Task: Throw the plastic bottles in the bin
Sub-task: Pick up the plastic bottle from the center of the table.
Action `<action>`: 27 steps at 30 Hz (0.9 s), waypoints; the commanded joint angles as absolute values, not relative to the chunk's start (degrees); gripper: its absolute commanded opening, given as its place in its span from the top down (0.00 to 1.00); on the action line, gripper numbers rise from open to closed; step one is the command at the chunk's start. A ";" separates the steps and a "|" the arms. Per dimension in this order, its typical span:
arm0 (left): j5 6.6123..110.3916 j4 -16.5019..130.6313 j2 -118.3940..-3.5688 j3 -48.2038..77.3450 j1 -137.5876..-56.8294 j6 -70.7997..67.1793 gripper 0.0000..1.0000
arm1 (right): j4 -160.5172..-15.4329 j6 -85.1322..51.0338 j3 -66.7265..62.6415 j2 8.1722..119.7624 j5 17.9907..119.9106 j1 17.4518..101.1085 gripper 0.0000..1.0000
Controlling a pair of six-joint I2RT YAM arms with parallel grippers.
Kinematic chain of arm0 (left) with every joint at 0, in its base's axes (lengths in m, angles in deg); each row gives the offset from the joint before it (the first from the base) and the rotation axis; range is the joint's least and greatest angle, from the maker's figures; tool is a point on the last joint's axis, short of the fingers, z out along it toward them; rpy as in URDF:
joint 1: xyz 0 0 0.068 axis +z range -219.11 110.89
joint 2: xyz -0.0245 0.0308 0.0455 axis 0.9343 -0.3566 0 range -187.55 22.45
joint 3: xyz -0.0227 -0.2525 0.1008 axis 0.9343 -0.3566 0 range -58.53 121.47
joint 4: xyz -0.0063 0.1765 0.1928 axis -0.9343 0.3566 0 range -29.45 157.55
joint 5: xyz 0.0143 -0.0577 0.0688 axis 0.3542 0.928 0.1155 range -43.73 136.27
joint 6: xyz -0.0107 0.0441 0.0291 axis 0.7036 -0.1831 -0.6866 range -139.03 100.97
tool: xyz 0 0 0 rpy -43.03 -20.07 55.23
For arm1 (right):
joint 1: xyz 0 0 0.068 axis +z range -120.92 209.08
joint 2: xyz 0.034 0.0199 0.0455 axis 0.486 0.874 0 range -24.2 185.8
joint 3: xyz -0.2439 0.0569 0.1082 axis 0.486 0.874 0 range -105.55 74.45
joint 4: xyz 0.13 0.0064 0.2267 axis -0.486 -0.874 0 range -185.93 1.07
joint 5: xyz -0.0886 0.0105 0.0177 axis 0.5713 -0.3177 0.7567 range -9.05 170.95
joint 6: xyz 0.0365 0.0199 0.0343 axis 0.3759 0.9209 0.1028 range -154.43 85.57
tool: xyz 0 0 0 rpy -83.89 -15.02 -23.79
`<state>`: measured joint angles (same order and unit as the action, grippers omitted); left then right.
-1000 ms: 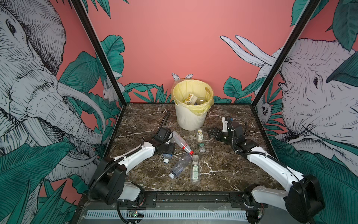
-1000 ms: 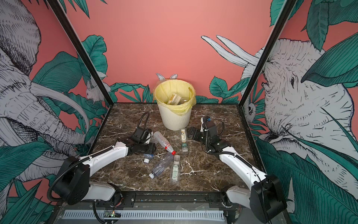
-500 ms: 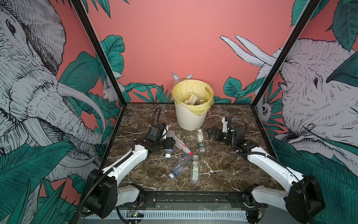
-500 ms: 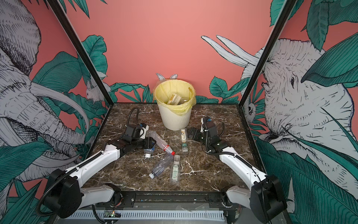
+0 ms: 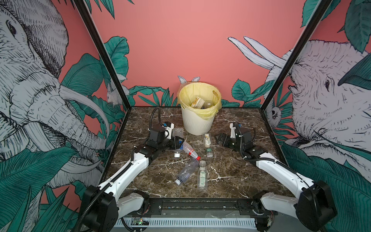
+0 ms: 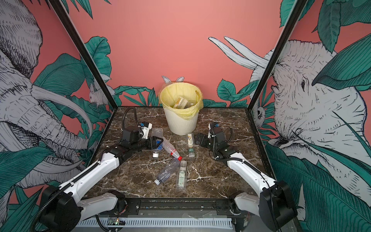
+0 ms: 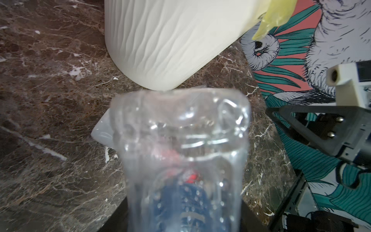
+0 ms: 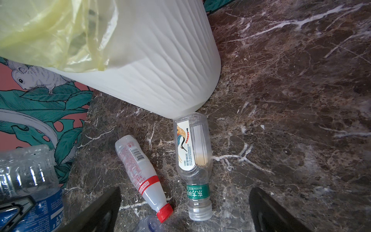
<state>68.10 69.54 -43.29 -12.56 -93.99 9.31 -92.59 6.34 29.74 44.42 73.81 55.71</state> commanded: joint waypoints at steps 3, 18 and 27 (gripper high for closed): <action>70.91 63.08 -42.37 -12.89 -93.39 12.36 0.43 | -90.40 6.68 29.91 44.97 73.91 55.95 0.01; 74.41 51.24 -46.24 -9.21 -92.54 19.71 0.44 | -91.60 6.70 29.18 46.12 73.92 55.88 0.01; 75.49 40.93 -44.50 -11.70 -91.98 22.69 0.43 | -92.32 6.26 28.06 46.77 73.96 55.91 0.01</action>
<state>74.35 47.71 -46.76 -11.01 -92.44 20.69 -92.76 6.34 29.72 46.41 73.81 55.71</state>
